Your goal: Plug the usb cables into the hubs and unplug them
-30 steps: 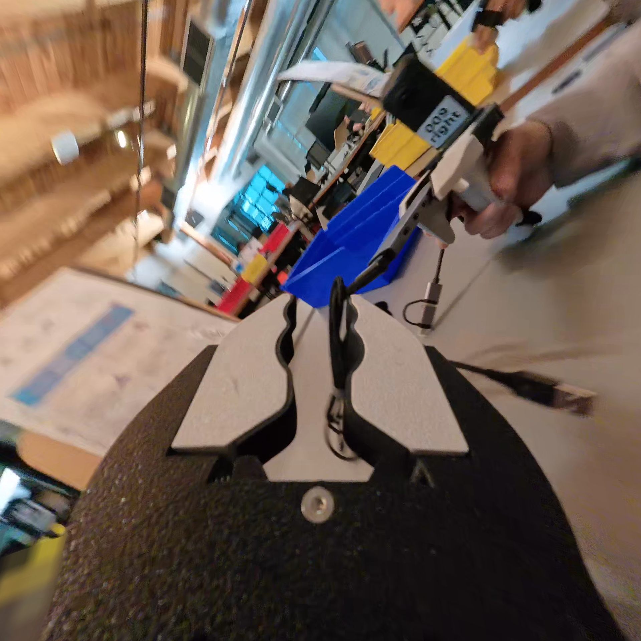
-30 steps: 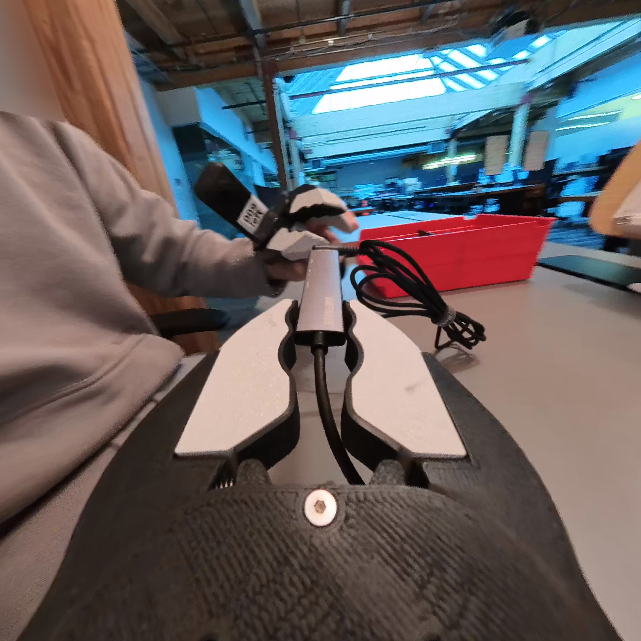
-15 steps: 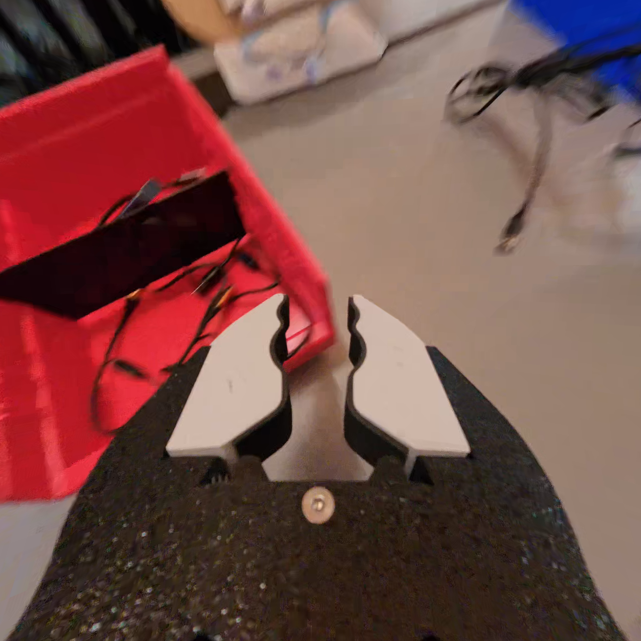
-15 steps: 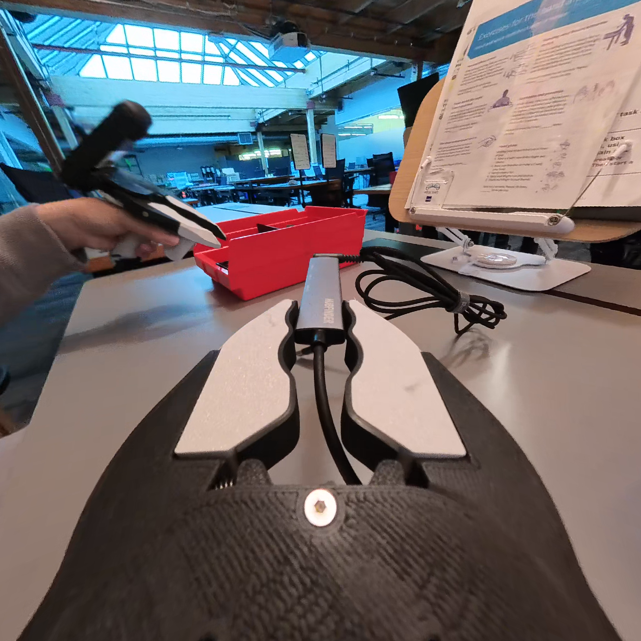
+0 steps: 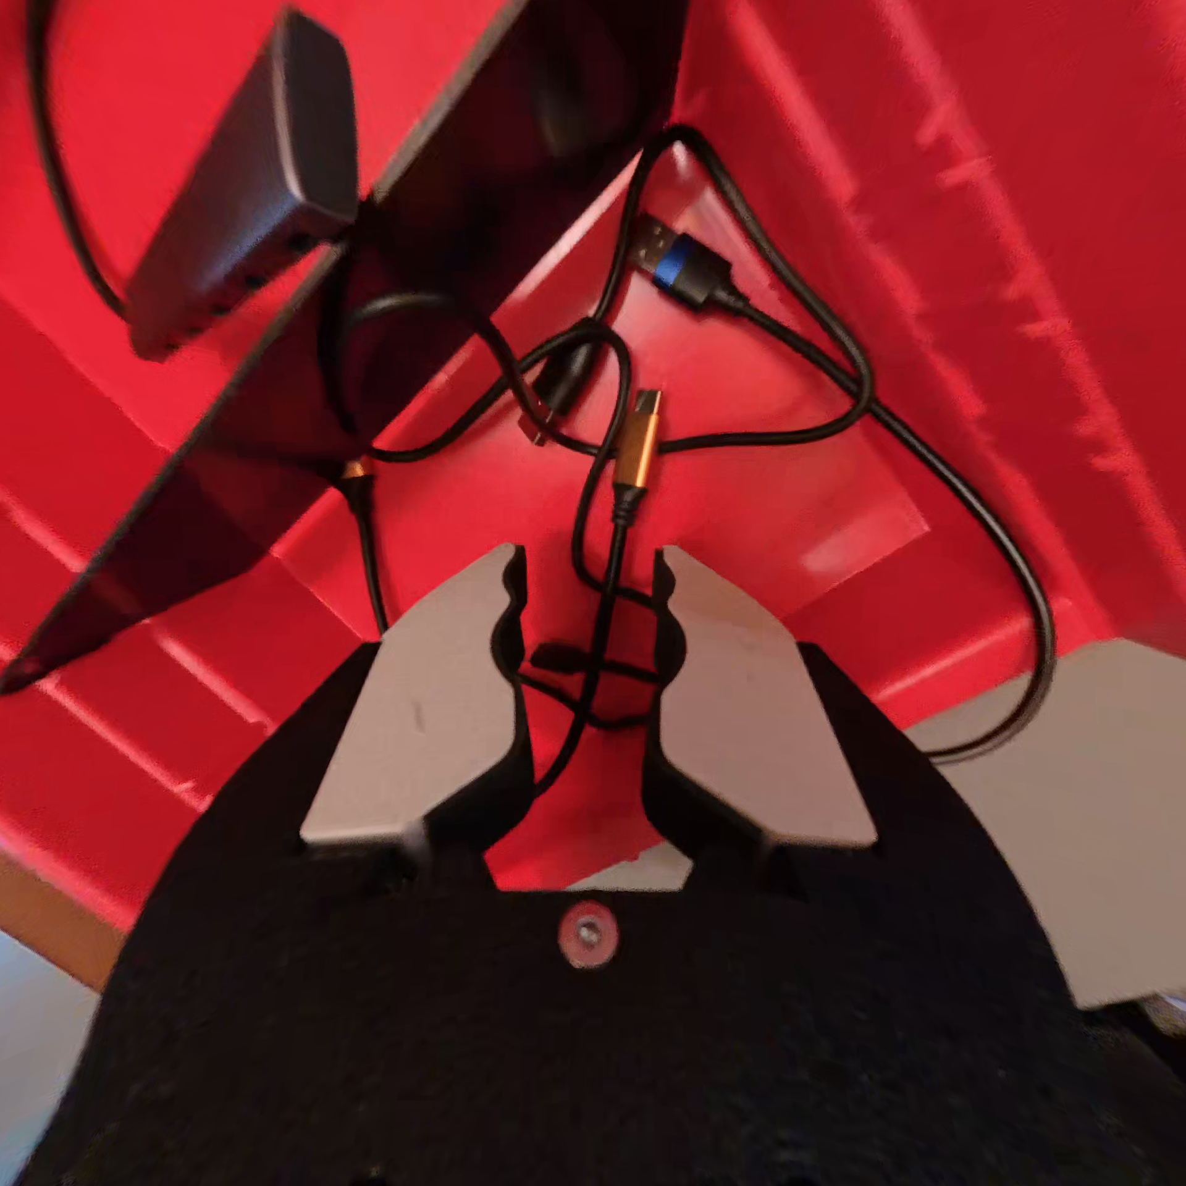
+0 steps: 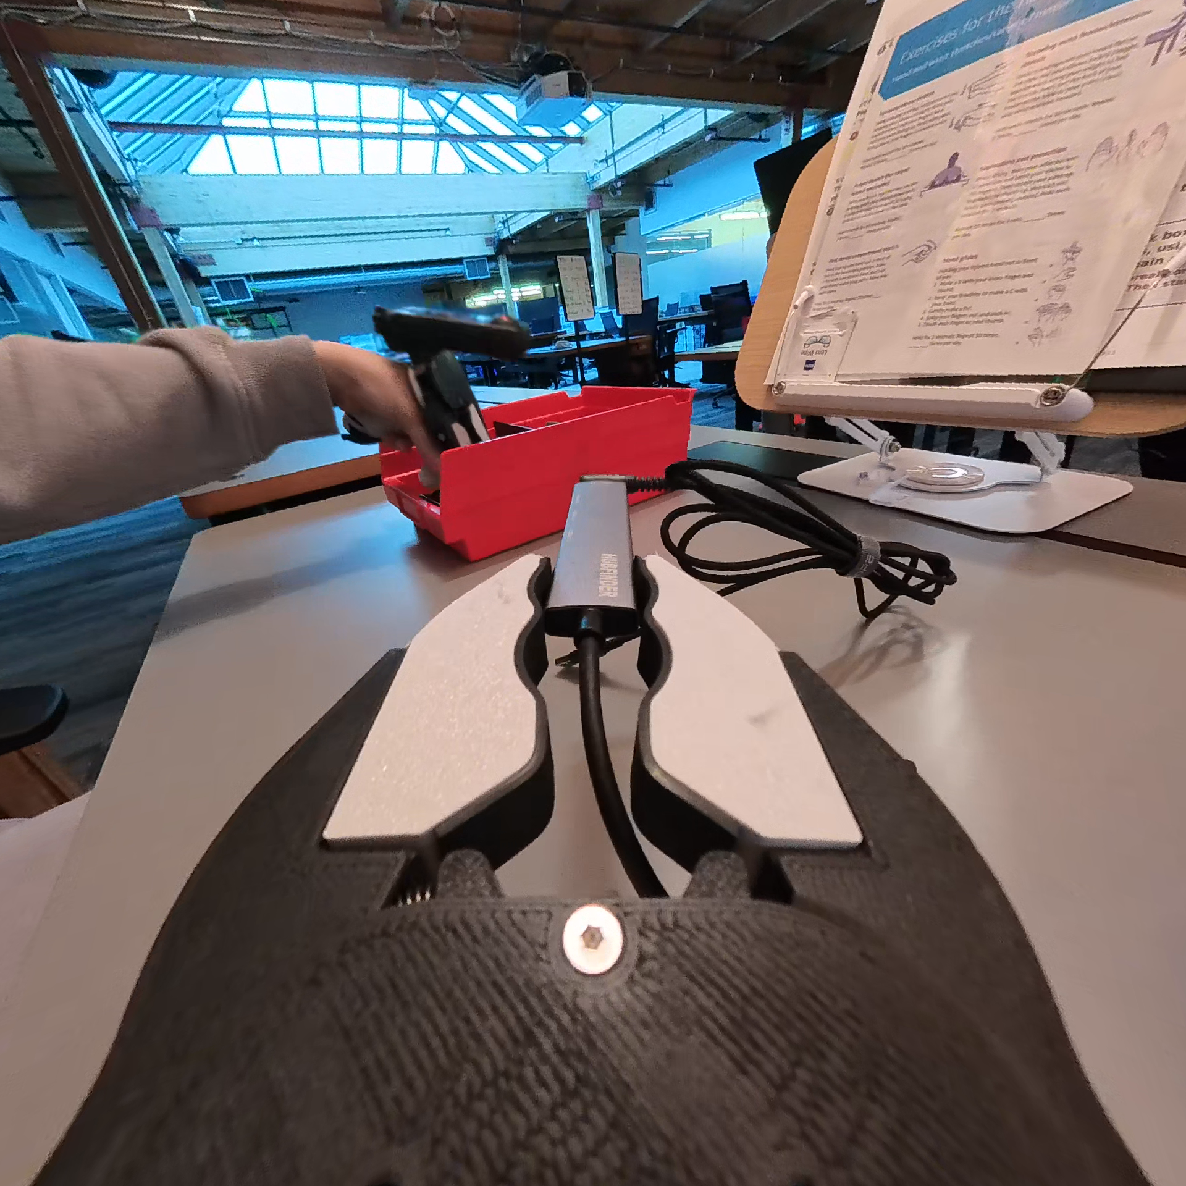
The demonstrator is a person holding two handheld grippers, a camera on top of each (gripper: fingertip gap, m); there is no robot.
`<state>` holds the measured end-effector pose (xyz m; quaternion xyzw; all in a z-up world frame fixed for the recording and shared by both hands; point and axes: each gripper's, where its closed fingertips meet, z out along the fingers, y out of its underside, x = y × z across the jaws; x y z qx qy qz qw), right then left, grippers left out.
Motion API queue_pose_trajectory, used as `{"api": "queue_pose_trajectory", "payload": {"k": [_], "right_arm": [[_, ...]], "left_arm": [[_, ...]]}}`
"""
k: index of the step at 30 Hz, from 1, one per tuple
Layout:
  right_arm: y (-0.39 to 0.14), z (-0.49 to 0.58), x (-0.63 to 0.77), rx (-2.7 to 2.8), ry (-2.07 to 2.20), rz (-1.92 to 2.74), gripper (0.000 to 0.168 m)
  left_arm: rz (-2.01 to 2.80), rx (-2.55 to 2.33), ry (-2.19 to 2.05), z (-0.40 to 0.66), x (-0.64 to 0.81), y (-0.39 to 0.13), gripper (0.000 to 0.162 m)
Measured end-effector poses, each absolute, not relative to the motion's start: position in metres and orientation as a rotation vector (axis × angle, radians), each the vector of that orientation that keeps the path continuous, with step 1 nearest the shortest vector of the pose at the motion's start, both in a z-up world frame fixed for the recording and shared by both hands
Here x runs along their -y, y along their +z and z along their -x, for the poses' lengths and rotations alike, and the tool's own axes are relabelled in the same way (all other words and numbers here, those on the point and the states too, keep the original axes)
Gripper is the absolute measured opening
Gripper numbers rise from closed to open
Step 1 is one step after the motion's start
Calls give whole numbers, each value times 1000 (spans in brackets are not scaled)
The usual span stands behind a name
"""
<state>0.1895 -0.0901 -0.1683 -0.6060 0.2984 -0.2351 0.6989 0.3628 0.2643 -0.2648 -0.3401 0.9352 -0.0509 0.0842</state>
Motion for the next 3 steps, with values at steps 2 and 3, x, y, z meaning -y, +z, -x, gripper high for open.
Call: {"api": "queue_pose_trajectory", "payload": {"k": [2,3], "right_arm": [[-167,-189,91,-663,-520,1339,24],[-167,-189,92,-665,-518,1332,24]], "left_arm": [[1098,-2851,-34,-355,-269,-277,31],[1128,-2865,-16,-353,-270,-281,23]]}}
